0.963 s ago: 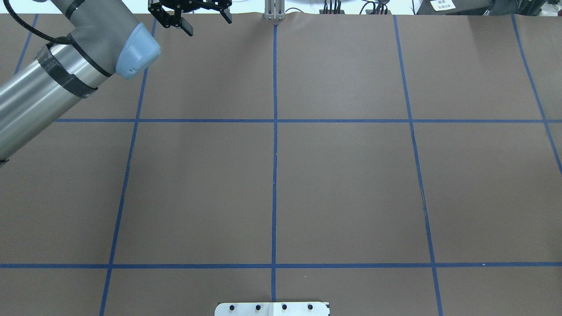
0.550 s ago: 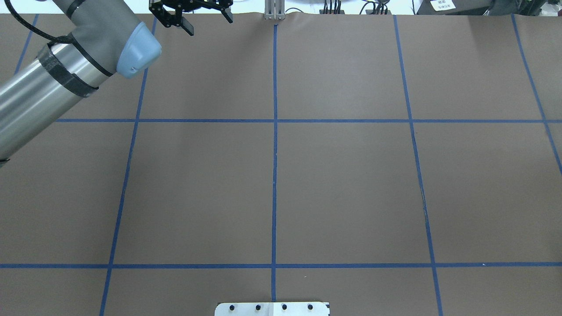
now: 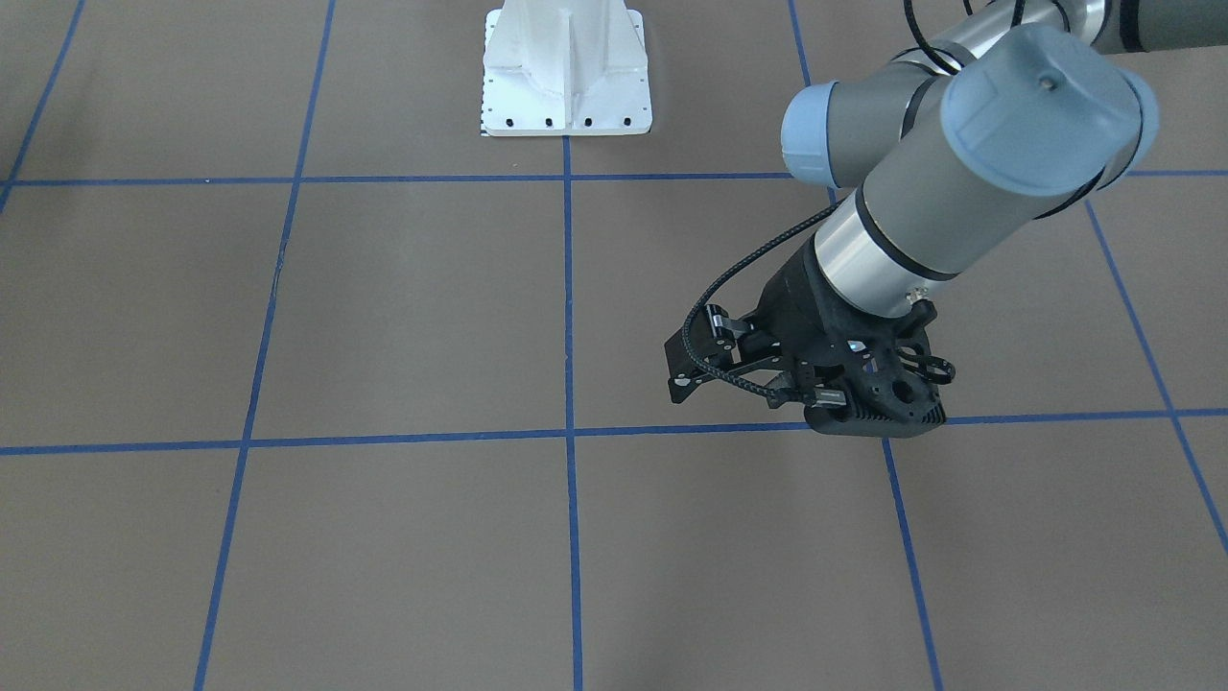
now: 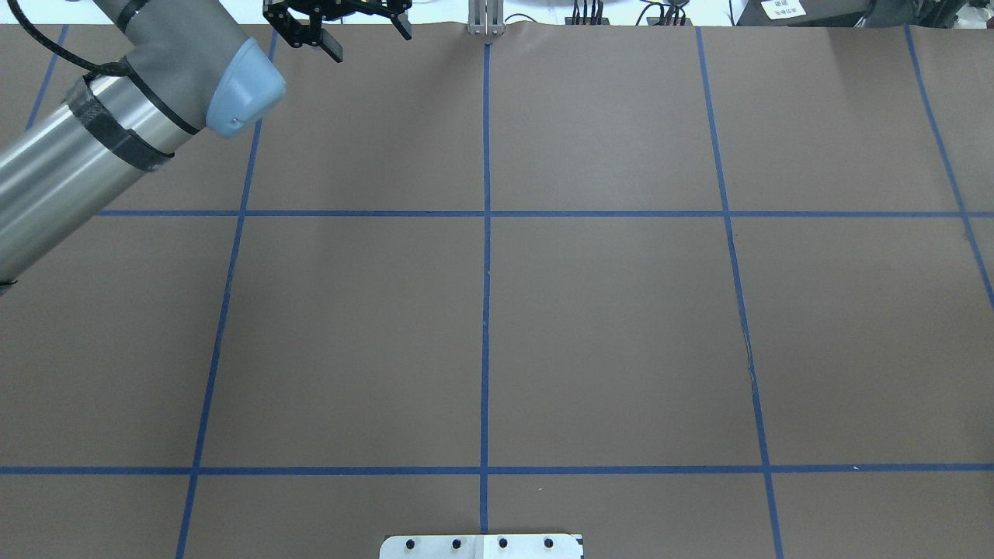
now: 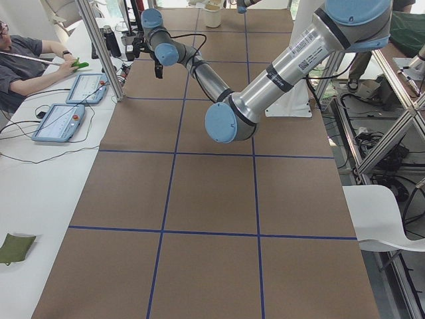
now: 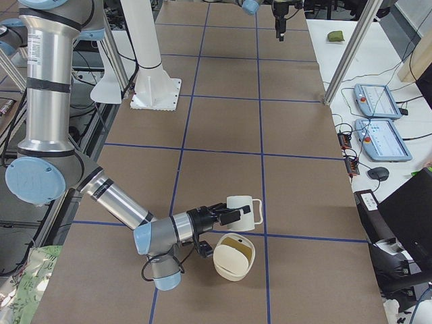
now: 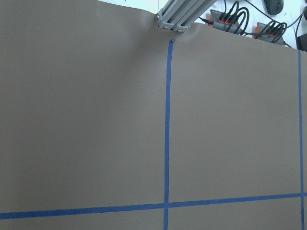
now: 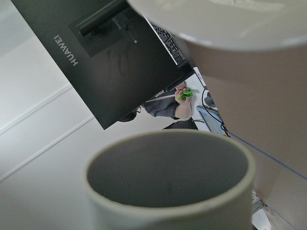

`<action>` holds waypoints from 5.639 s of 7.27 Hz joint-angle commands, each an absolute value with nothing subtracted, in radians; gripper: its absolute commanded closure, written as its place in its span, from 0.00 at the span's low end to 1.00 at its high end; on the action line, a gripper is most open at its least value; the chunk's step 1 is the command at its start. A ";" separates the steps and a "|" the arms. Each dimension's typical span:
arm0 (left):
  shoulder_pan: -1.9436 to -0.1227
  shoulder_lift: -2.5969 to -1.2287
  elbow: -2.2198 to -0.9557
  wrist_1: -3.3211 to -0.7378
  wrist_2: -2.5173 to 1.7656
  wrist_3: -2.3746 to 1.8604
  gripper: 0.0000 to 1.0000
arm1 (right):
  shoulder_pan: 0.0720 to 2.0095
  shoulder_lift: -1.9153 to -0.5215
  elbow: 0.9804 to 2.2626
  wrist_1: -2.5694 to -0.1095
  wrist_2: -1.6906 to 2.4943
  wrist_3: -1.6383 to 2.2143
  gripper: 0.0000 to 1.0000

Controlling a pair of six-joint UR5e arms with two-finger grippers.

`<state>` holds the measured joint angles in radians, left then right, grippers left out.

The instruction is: Left arm hands cup to right arm to dump lemon

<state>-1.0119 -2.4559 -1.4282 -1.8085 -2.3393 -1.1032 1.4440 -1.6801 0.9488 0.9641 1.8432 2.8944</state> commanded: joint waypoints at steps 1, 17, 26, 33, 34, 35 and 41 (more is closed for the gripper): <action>-1.009 -2.456 -1.428 -1.809 -2.339 -1.103 0.00 | 1.442 -1.675 0.957 0.985 1.929 2.586 0.91; -0.999 -2.425 -1.414 -1.816 -2.339 -1.047 0.00 | 1.129 -1.384 1.594 -0.550 1.598 0.616 0.95; -1.009 -2.474 -1.417 -1.929 -2.355 -1.349 0.00 | 0.599 -1.002 1.677 -1.085 0.988 0.522 0.95; -0.939 -2.487 -1.427 -2.009 -2.378 -1.408 0.03 | 0.416 -0.924 1.657 -1.086 0.753 0.540 0.93; -0.916 -2.487 -1.430 -2.020 -2.378 -1.410 0.04 | 0.416 -0.920 1.657 -1.086 0.753 0.540 0.93; -0.905 -2.487 -1.430 -2.020 -2.378 -1.408 0.07 | 0.416 -0.916 1.657 -1.086 0.753 0.540 0.93; -0.884 -2.499 -1.419 -2.020 -2.376 -1.404 0.36 | 0.417 -0.911 1.658 -1.085 0.753 0.540 0.94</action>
<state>-0.8860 -2.4966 -1.4212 -2.0202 -2.3762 -1.4047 0.4171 -0.9113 1.6580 -1.0848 0.7532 0.5389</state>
